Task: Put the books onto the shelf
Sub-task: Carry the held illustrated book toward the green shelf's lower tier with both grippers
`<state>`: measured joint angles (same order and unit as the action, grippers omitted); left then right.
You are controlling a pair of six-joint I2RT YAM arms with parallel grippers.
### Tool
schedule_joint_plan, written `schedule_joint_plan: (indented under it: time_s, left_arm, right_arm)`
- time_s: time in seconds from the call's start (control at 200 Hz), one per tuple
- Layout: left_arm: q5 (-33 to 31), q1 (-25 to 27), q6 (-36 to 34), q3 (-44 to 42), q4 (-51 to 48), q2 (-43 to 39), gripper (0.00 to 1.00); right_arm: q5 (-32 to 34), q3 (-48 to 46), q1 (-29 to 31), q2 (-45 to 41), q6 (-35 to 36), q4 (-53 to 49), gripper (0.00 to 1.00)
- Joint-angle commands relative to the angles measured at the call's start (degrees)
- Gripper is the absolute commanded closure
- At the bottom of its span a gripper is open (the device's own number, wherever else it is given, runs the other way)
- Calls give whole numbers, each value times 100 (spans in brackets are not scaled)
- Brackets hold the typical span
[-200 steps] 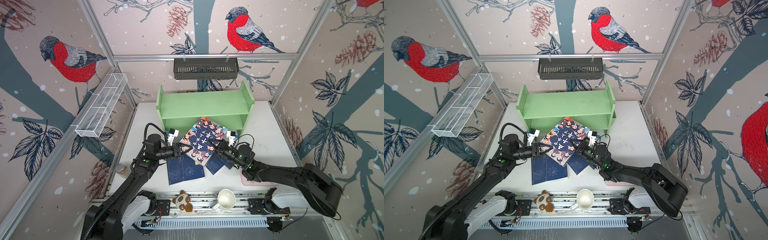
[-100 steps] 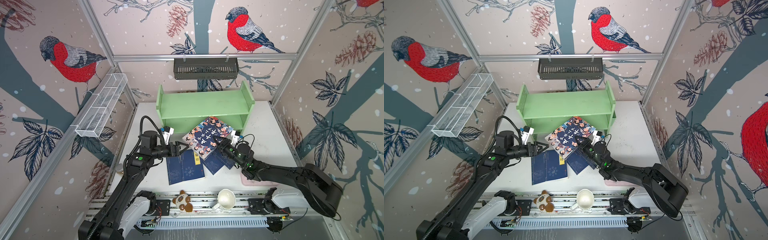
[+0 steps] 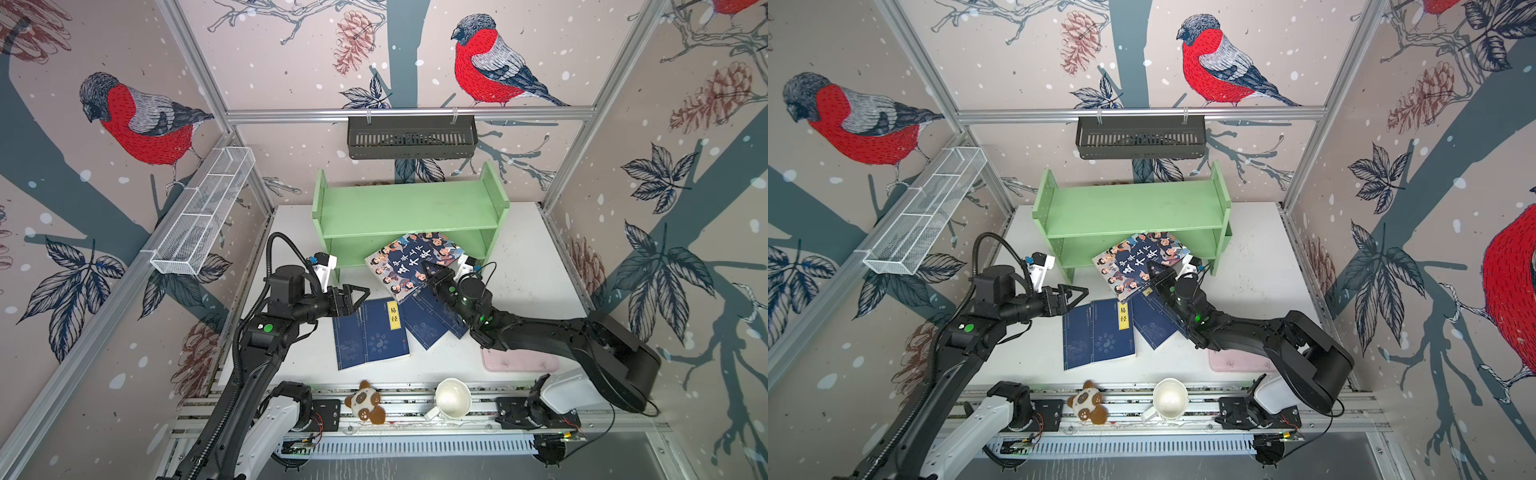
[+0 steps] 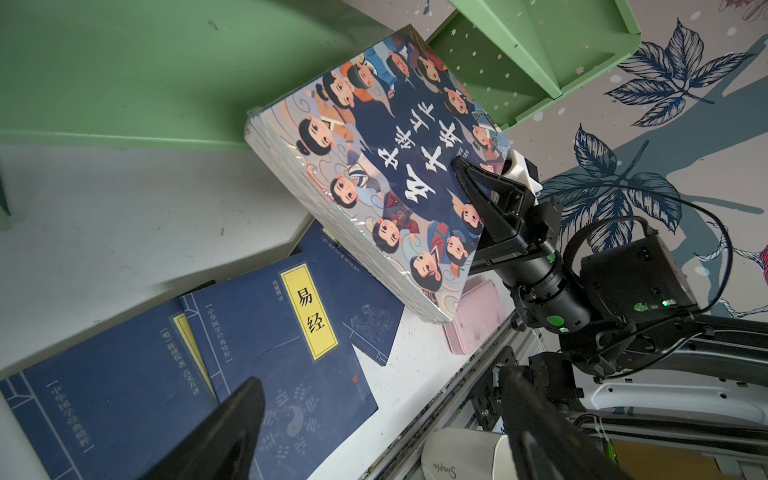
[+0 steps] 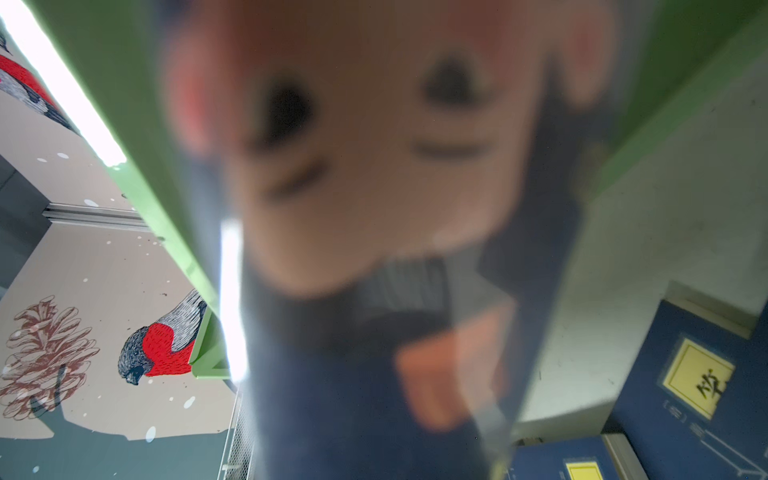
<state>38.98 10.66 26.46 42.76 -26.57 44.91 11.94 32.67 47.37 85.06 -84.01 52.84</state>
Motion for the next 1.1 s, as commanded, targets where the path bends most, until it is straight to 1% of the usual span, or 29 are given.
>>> schedule_joint_plan:
  time_s: [0.0,0.18,0.29,0.45,0.53,0.71,0.85,0.91,0.975,1.09]
  left_arm:
    - [-31,-16,429,-88,448,71,10]
    - [72,-22,976,-320,1063,159,10]
    - [145,-23,1209,-579,1559,193,9]
    - [341,-25,1761,-1037,2460,277,9]
    - [352,-24,1980,-1231,2860,382,9]
    - [250,-20,2426,-1512,3709,569,9]
    - [180,-11,2601,-1555,3984,794,9]
    - [197,-11,2640,-1536,4068,900,10]
    - [236,-2,2678,-1486,4068,1021,16]
    - [277,16,2648,-1371,4094,1208,21]
  right_arm:
    - [379,224,88,208,-151,1066,100]
    - [748,604,209,656,-230,1194,100]
    - [1038,794,311,822,-317,1112,99]
    - [1407,990,421,954,-475,792,100]
    - [1477,1060,464,1096,-687,792,100]
    - [1408,1127,542,1409,-887,1105,100]
    - [1445,1058,605,1538,-1013,1348,99]
    - [1486,1060,631,1531,-986,1342,100]
    - [1483,1097,643,1523,-995,1306,99]
    - [1426,1128,650,1549,-1062,1364,99]
